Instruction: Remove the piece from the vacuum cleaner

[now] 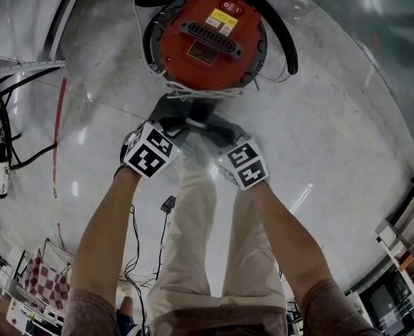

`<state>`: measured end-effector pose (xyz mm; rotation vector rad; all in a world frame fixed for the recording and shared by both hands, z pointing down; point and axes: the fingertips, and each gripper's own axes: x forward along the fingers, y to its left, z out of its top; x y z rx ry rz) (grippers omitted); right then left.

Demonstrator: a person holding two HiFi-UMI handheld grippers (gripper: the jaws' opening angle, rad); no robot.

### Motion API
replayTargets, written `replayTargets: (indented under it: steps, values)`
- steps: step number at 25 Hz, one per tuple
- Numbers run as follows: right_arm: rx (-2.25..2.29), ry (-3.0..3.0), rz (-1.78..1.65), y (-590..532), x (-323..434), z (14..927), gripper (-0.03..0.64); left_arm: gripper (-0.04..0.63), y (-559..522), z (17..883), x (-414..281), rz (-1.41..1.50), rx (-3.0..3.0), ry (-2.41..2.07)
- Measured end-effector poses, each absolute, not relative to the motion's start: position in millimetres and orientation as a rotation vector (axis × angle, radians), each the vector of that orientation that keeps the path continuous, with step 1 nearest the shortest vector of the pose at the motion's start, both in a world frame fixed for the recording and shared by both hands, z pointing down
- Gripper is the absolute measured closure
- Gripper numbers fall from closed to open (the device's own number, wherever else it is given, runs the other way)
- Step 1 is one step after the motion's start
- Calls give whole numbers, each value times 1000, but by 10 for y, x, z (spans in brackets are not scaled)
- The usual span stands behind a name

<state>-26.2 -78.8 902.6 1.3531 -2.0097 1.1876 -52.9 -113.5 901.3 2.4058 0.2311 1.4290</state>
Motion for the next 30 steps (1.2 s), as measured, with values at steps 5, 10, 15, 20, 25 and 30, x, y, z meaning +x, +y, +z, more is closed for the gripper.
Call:
replayTargets:
  steps: [5,10,15,20,25,30]
  values:
    - [1374,-2003,1171,-771,-288,9018,540,492,-1111,9012,-573,1452,2394,220]
    - [1265,-2025,1126,-597,-446,8958,561,511,-902,8975,-760,1471,2382,255]
    - [1323,-2034,1174,-626,-448,8686,558,511,-930,8717,-785,1377,2378,135]
    - [1305,-2060,1154,-611,-386,8122,558,511,-930,8154,-728,1345,2395,93]
    - [1292,-2099,1072,-529,-282,7280,557,509,-821,7322,-646,1279,2426,27]
    - [1328,-2181,941,-727,-92,6338,555,509,-1002,6387,-483,1224,2496,-60]
